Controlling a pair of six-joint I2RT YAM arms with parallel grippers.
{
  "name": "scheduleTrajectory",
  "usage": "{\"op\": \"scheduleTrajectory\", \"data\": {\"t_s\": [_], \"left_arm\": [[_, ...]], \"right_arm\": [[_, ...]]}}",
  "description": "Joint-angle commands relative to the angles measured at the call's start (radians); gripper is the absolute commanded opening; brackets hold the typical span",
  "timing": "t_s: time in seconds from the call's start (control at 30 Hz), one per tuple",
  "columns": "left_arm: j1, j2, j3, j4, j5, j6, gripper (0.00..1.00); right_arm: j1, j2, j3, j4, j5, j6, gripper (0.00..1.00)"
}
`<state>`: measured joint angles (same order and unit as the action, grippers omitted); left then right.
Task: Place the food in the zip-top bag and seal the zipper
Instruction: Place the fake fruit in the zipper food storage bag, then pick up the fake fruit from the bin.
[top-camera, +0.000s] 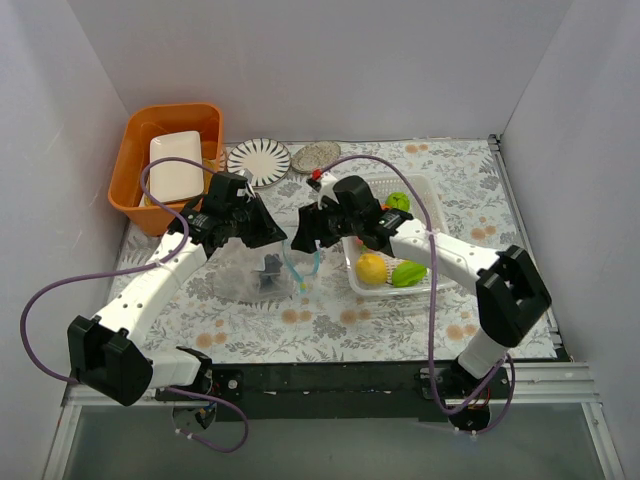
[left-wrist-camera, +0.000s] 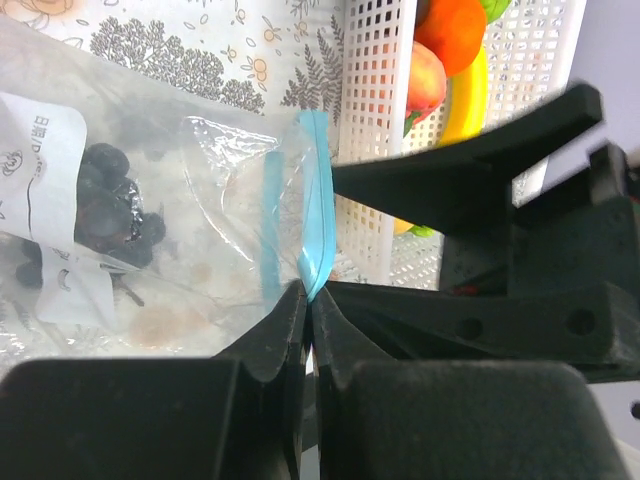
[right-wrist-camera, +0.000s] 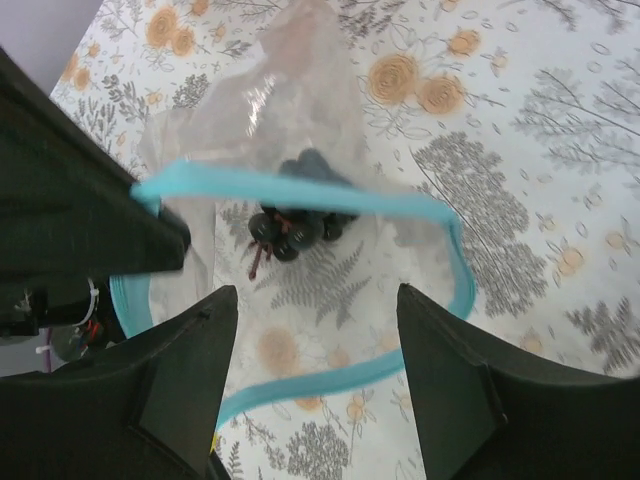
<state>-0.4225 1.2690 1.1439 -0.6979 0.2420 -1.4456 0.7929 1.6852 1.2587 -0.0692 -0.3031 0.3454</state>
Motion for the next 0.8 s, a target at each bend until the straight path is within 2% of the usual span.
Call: {"op": "scheduleTrajectory", "data": {"t_s": [0.0, 0.03, 0.13, 0.33, 0.37, 0.47, 0.77], "left_arm": [[-0.002, -0.011, 0.053, 0.008, -0.043, 0.004, 0.0], [-0.002, -0.011, 0.048, 0.011, -0.043, 0.007, 0.0], [-0.002, 0.004, 0.03, 0.026, -0.023, 0.007, 0.0], [-0.002, 0.026, -0.006, 0.075, -0.007, -0.004, 0.0], [-0.004, 0.029, -0.01, 0.081, -0.004, -0.002, 0.0], [-0.002, 0.035, -0.021, 0.089, 0.011, 0.002, 0.0], [-0.002, 0.015, -0.058, 0.106, 0.014, 0.004, 0.0]], "right_arm": [[-0.056, -0.197, -0.088, -0.019, 0.174, 0.03, 0.72], [-0.093, -0.215, -0.1, -0.046, 0.25, 0.04, 0.72], [-0.188, -0.251, -0.154, -0.135, 0.297, 0.032, 0.72], [-0.343, -0.194, -0.177, -0.19, 0.217, 0.009, 0.74], [-0.353, -0.171, -0.174, -0.188, 0.208, 0.007, 0.79], [-0.374, -0.124, -0.148, -0.178, 0.182, -0.008, 0.82], [-0.379, -0.01, -0.084, -0.19, 0.168, -0.002, 0.88]]}}
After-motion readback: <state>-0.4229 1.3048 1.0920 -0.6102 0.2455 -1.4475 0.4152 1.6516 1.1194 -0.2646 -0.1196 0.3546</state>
